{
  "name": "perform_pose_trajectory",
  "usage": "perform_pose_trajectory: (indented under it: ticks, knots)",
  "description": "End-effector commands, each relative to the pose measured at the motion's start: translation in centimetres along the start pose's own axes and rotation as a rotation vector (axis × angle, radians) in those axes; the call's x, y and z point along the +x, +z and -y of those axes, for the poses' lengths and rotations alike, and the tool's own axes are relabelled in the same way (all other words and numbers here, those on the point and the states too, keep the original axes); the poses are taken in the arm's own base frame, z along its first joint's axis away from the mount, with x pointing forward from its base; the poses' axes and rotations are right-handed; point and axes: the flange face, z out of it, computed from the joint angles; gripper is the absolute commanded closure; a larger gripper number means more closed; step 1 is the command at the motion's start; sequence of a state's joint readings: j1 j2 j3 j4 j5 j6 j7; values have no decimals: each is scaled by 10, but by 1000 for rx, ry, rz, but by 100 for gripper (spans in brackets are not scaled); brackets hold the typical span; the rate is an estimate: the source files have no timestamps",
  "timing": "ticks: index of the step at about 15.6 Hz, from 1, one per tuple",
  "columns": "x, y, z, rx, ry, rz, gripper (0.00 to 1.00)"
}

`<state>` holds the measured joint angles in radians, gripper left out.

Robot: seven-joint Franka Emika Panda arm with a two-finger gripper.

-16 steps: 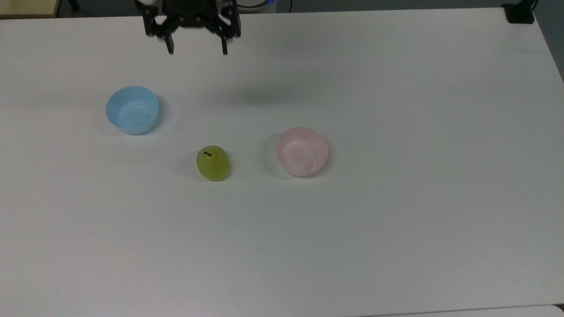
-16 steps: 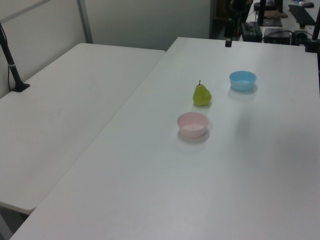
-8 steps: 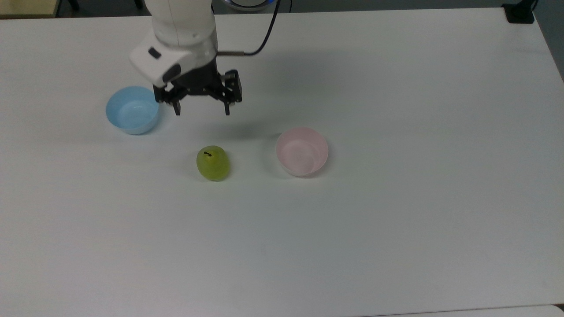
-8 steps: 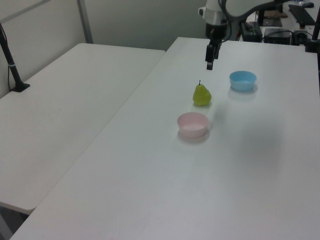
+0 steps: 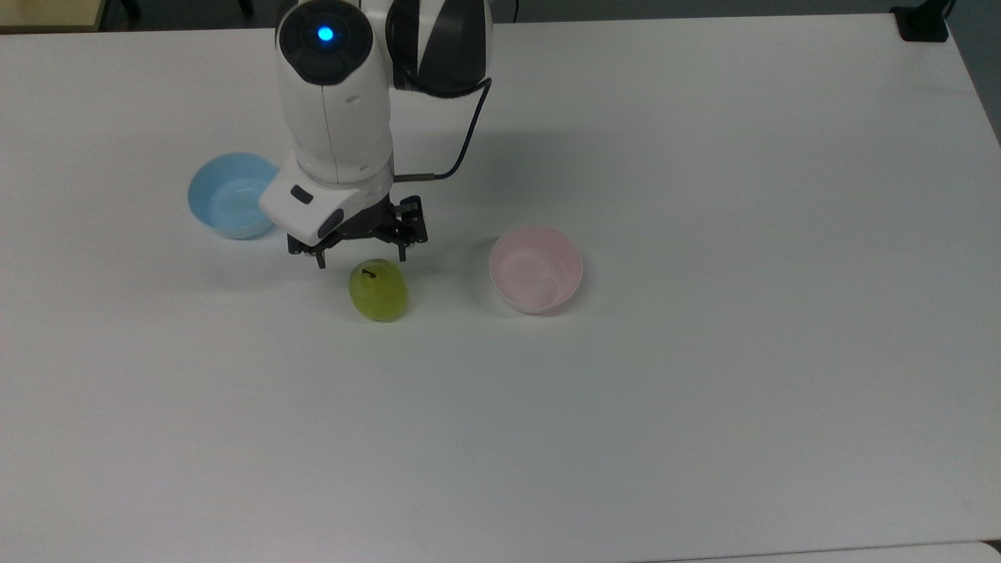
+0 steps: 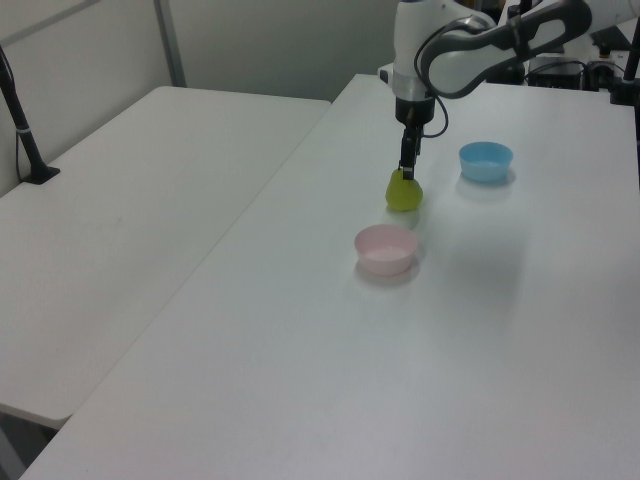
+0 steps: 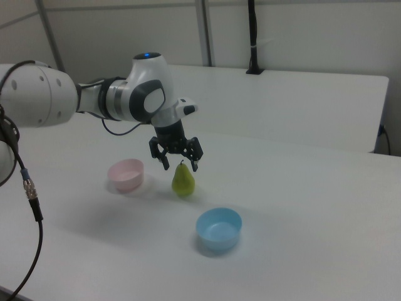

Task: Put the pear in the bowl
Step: 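Move the open gripper over the green pear, then lower the gripper and close it around the green pear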

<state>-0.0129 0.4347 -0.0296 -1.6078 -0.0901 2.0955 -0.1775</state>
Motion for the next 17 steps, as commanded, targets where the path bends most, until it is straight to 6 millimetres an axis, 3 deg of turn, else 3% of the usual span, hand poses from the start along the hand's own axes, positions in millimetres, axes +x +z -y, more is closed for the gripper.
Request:
perform_pose_trajectory:
  ticks: [1,10,15,17]
  knots:
    - [5,14,-3,-36,-48,-5,0]
    - [9,52,5,-47,-77,-7,0]
    - [9,55,6,-46,-79,-4,47]
    - [9,52,6,-46,-77,-7,57]
